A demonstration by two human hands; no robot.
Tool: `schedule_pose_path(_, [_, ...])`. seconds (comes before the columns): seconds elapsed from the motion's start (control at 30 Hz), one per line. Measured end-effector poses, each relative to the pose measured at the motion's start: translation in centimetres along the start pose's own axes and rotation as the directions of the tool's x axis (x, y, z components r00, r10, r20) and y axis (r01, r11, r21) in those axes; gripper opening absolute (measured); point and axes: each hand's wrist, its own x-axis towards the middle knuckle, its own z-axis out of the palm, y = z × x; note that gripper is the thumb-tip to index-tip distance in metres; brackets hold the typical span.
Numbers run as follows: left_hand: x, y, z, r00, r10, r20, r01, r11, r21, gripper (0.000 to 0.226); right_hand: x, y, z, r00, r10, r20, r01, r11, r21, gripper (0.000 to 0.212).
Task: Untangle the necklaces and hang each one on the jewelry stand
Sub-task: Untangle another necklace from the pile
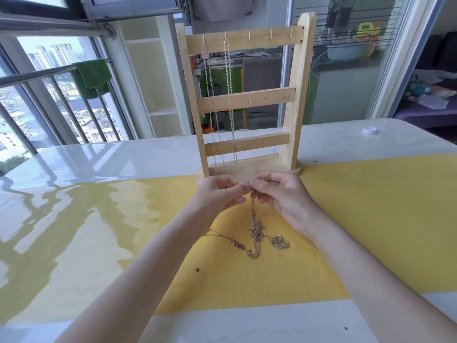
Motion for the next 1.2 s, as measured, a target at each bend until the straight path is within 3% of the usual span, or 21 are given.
schedule_pose_path(0.17, [0.0, -0.1, 0.1, 0.998, -0.053, 0.022, 0.055, 0.992, -0.109, 0.009, 0.1, 0.0, -0.1, 1.000, -0.010, -0.002, 0.010, 0.995, -0.096, 0.011])
schedule_pose_path(0.27, [0.2, -0.3, 0.6, 0.997, 0.025, -0.072, -0.020, 0.997, 0.079, 0.013, 0.1, 0.2, 0.2, 0.999, -0.030, -0.025, 0.025, 0.984, -0.176, 0.014])
schedule_pose_path(0.37, [0.3, -0.2, 0.7, 0.971, 0.192, -0.140, -0.137, 0.934, 0.329, 0.019, 0.1, 0.2, 0.3, 0.998, -0.036, -0.058, 0.024, 0.982, -0.186, 0.011])
schedule_pose_path(0.5, [0.2, -0.2, 0.6, 0.936, 0.316, -0.154, -0.228, 0.880, 0.417, 0.021, 0.0, 0.2, 0.2, 0.997, -0.003, -0.084, 0.001, 1.000, -0.025, 0.012])
schedule_pose_path(0.63, [0.2, -0.3, 0.7, 0.946, 0.288, -0.146, -0.231, 0.919, 0.320, 0.016, -0.1, 0.3, 0.1, 0.994, 0.043, -0.098, -0.041, 0.999, 0.028, 0.008])
schedule_pose_path(0.97, [0.4, -0.7, 0.1, 0.986, 0.147, -0.083, -0.135, 0.982, 0.134, 0.007, -0.1, 0.1, -0.1, 0.997, -0.060, -0.043, 0.043, 0.948, -0.314, 0.011])
schedule_pose_path(1.2, [0.2, -0.6, -1.3, 0.979, -0.087, 0.181, 0.121, 0.976, -0.181, 0.007, -0.1, -0.1, -0.6, 0.998, -0.036, 0.051, 0.051, 0.941, -0.335, 0.006])
